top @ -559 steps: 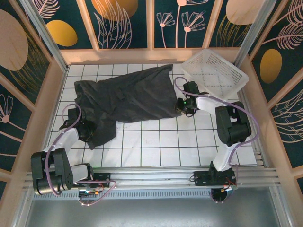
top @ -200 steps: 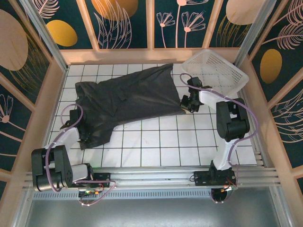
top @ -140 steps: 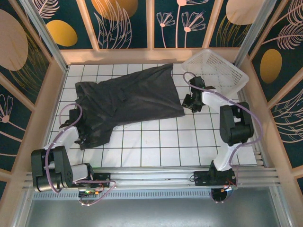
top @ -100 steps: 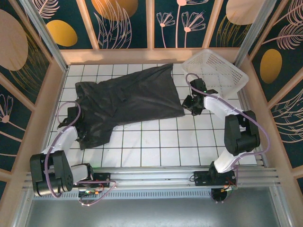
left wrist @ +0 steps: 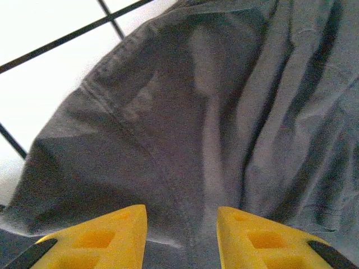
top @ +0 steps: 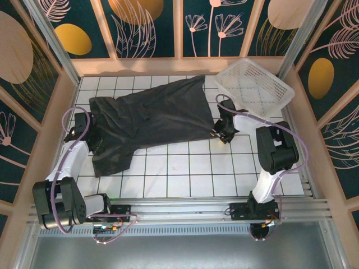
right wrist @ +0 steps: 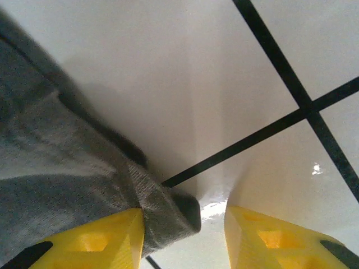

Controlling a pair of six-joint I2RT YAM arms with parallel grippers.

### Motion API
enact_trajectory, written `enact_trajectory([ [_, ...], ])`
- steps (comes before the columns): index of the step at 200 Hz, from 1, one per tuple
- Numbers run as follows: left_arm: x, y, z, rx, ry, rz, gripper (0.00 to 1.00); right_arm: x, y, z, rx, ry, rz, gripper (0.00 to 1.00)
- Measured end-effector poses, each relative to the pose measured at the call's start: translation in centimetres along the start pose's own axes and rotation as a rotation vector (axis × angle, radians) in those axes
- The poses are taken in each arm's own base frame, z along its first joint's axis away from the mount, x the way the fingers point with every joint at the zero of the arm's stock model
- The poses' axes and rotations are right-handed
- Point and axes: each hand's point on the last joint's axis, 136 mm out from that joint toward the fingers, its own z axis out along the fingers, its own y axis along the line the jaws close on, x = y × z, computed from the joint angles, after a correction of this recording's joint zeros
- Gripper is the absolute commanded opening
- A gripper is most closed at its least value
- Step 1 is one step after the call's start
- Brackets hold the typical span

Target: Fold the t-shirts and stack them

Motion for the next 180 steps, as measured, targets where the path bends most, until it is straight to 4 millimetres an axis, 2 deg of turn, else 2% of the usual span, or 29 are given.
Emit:
enact_trajectory([
  [12, -0.1, -0.3, -0.1, 0.010, -0.001, -0.001, 0.37, -0.1, 0.1, -0.1, -0.003, -0.002, 0.010, 0.41],
  [44, 0.0, -0.5, -0.1, 0.017, 0.006, -0.004, 0.37, -0.1, 0.0, 0.2, 0.020, -0.003, 0.035, 0.26],
  [69, 0.0, -0.6, -0.3, 0.024, 0.004, -0.003, 0.37, -0.2, -0.3, 0.4, 0.053, 0.004, 0.042, 0.08],
  [79, -0.1, -0.6, -0.5, 0.026, 0.002, 0.001, 0.37, -0.8, 0.7, 0.6, 0.027, -0.006, 0.042, 0.00],
  [94, -0.3, -0.5, -0.8, 0.022, -0.011, 0.012, 0.40, -2.2, 2.6, 1.0, -0.022, -0.054, 0.020, 0.00],
  [109, -0.5, -0.5, -1.1, 0.017, -0.024, 0.027, 0.46, -2.9, 3.0, 1.1, -0.029, -0.087, 0.011, 0.00],
  [134, -0.8, -0.1, -1.5, -0.004, -0.043, 0.052, 0.53, -4.3, 1.5, 0.7, 0.000, -0.136, 0.016, 0.00],
  [166, -0.5, 0.8, -1.2, -0.031, -0.040, 0.069, 0.53, -6.6, -3.7, -0.7, 0.057, -0.184, 0.054, 0.00],
  [180, 0.2, 1.7, -0.6, -0.052, -0.018, 0.077, 0.53, -7.5, -5.2, -1.1, 0.083, -0.197, 0.056, 0.00],
])
